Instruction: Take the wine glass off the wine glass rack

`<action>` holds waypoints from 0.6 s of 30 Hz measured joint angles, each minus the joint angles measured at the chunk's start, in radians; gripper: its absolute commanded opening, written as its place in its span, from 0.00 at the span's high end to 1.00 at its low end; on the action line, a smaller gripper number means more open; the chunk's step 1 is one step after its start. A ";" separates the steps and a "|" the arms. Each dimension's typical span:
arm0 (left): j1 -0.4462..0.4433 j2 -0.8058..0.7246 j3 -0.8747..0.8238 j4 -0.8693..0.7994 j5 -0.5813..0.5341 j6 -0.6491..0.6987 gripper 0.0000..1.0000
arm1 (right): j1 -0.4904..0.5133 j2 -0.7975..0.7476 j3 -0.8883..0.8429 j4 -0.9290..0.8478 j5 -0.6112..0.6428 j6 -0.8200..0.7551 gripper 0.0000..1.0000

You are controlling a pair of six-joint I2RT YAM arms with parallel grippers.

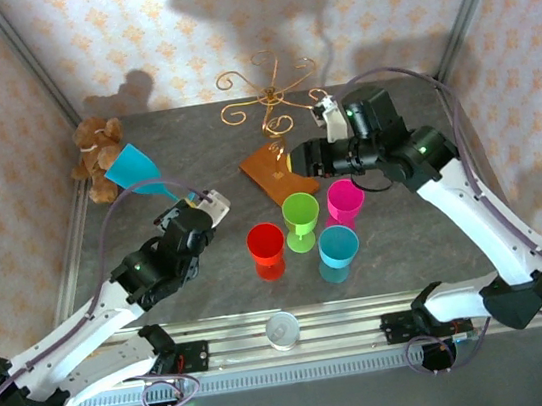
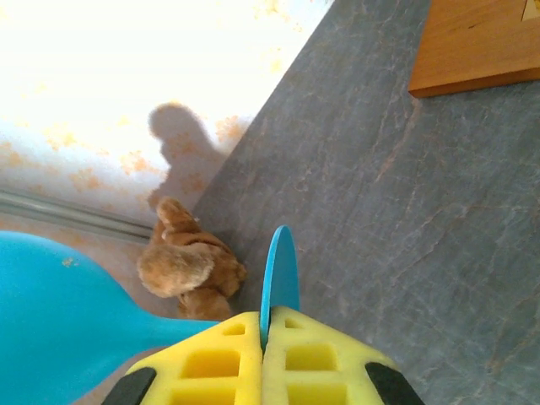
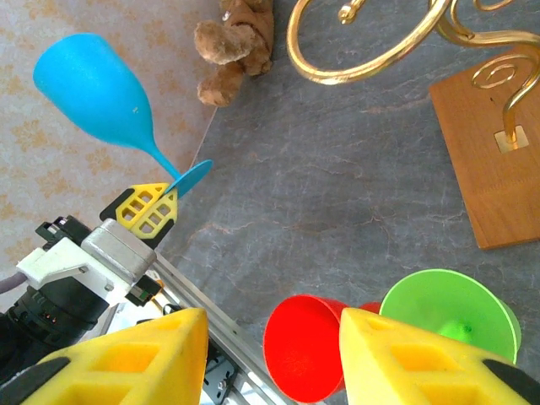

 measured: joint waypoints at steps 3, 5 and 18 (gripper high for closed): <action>-0.026 -0.045 -0.047 0.048 -0.029 0.053 1.00 | 0.005 -0.033 -0.026 0.007 0.018 0.000 0.54; -0.039 -0.064 -0.062 0.058 -0.042 0.083 1.00 | 0.006 -0.048 -0.030 0.007 0.024 0.000 0.54; -0.099 -0.175 -0.194 0.106 -0.105 0.283 1.00 | 0.067 -0.059 -0.014 0.008 0.041 -0.002 0.53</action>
